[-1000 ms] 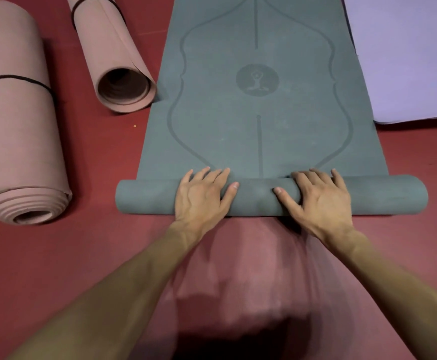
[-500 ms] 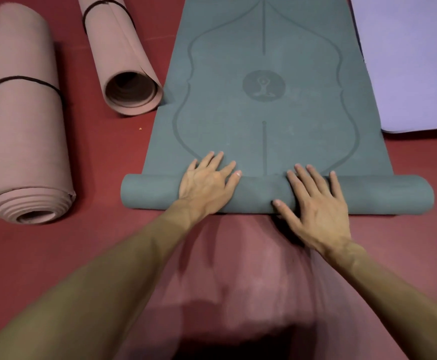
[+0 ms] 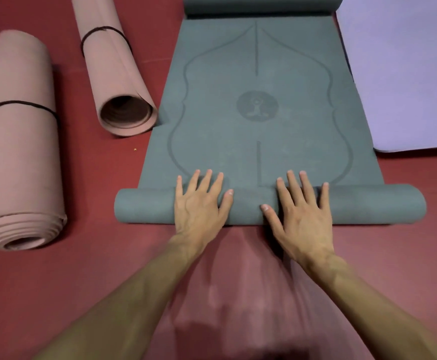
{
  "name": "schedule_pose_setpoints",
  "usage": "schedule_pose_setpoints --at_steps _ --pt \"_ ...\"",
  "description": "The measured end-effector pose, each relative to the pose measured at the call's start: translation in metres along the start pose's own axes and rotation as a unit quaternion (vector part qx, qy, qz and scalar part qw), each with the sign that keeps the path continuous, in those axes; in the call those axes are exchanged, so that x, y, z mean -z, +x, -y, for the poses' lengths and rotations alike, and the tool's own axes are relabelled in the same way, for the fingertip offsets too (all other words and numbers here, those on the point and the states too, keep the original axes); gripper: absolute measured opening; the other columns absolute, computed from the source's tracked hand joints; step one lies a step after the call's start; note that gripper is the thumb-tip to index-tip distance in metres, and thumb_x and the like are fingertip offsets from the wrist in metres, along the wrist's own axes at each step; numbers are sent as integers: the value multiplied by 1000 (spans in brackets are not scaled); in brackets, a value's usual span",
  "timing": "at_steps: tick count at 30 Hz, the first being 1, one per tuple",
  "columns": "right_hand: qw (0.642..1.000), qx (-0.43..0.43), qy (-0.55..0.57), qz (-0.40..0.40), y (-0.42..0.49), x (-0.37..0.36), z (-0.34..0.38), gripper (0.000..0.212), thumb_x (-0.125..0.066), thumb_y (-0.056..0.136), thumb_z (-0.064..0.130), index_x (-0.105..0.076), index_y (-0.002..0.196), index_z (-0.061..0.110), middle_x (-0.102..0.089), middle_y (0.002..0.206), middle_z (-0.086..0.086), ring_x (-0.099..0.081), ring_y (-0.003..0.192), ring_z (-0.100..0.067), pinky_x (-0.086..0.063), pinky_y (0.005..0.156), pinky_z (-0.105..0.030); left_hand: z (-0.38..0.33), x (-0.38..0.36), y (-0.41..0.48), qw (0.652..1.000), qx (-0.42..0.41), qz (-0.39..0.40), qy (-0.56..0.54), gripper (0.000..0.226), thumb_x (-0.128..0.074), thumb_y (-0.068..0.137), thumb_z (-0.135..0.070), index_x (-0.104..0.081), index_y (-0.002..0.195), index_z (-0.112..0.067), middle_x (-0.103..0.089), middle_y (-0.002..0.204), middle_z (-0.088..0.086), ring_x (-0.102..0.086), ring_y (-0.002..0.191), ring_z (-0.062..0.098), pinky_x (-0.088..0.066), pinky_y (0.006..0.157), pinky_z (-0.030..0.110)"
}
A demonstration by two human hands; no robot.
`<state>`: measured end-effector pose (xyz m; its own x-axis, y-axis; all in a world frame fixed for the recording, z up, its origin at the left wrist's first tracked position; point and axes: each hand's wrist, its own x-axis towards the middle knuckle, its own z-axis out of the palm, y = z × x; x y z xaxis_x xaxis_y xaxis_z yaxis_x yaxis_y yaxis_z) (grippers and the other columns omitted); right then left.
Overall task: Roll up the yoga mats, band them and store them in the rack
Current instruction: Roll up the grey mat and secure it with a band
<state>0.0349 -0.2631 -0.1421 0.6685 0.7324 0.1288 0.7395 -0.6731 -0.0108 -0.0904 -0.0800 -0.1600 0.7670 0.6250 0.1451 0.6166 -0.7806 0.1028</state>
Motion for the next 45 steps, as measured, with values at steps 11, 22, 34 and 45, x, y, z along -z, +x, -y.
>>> schedule_pose_setpoints --at_steps 11,22,34,45 --pt "1000 -2 -13 -4 -1 -12 11 76 -31 101 66 -50 152 13 -54 153 -7 -42 147 -30 -19 125 -58 15 -1 -14 996 -17 -83 -36 57 -37 104 -48 -57 147 -16 -52 156 8 -37 152 27 -14 125 62" --pt "998 -12 -42 39 26 4 14 72 -27 101 65 -58 141 13 -65 131 -4 -57 125 -28 -33 116 -55 22 -6 24 994 -53 -8 -95 52 -36 103 -49 -74 125 -22 -74 125 1 -62 128 30 -34 116 56" --pt "999 -14 9 30 33 12 11 67 -37 99 64 -64 133 14 -66 132 -4 -56 128 -29 -32 118 -56 28 4 34 992 -97 -14 -73 45 -42 100 -49 -77 112 -23 -78 103 -2 -71 102 21 -48 107 48" --pt "990 -91 108 14 44 0 25 59 -52 94 59 -70 124 11 -68 127 -7 -56 128 -32 -24 121 -59 33 15 45 986 -80 141 -30 69 -12 106 -62 -64 141 -32 -54 155 2 -50 143 20 -40 118 41"
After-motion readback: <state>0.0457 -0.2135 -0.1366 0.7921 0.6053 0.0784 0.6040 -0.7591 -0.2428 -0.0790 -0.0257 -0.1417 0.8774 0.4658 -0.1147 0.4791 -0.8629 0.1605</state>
